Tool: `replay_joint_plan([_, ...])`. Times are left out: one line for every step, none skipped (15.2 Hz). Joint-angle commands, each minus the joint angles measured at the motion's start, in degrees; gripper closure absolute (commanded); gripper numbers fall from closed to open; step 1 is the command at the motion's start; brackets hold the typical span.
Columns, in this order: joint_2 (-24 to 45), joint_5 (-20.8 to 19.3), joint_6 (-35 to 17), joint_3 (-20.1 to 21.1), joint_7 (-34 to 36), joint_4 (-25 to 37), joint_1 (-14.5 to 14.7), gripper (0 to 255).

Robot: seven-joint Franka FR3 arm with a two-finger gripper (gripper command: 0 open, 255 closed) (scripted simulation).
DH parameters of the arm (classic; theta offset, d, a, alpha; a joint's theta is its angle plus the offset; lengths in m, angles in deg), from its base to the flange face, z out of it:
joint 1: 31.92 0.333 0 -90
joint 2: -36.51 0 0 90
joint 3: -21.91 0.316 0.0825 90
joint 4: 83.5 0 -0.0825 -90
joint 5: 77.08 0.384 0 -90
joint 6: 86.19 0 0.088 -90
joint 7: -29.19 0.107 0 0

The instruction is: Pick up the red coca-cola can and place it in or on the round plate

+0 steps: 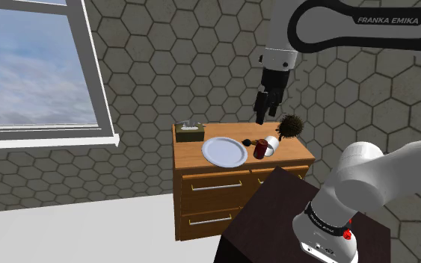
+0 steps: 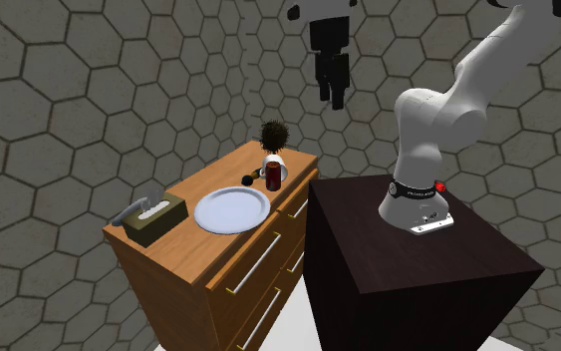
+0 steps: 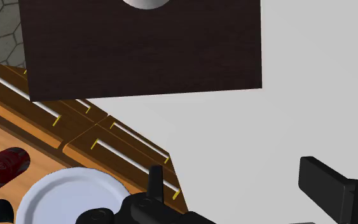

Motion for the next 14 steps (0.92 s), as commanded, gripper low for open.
replay_joint_plan([0.0, 0.0, 0.0, 0.0, 0.0, 0.0, 0.0, 0])
replay_joint_plan([0.1, -0.7, -1.5, -0.8, -0.9, -1.3, -0.5, 0])
replay_joint_plan([0.3, -1.5, -3.0, -1.5, -1.9, -2.5, -1.0, 0])
replay_joint_plan([0.6, -2.2, -4.5, -2.3, -2.8, -3.6, -1.5, 0])
replay_joint_plan([0.9, -2.9, -6.0, -3.1, -3.7, -4.7, -2.0, 0])
replay_joint_plan([1.4, -3.6, -7.6, -4.0, -4.7, -5.7, -2.5, 0])
replay_joint_plan([1.9, -4.4, -9.3, -4.8, -5.6, -6.6, -3.0, 0])
replay_joint_plan([2.5, -5.1, -10.9, -5.6, -6.5, -7.5, -3.6, 0])
replay_joint_plan([3.3, -5.8, -12.6, -6.5, -7.4, -8.3, -4.1, 0])
replay_joint_plan([4.1, -6.5, -14.3, -7.3, -8.3, -9.0, -4.7, 0])
replay_joint_plan([5.0, -7.2, -16.1, -8.2, -9.2, -9.7, -5.2, 0])
replay_joint_plan([6.0, -7.8, -17.8, -9.1, -10.1, -10.3, -5.8, 0])
replay_joint_plan([7.1, -8.5, -19.6, -9.9, -11.0, -10.8, -6.3, 0])
replay_joint_plan([8.3, -9.1, -21.4, -10.8, -11.9, -11.2, -6.9, 0])
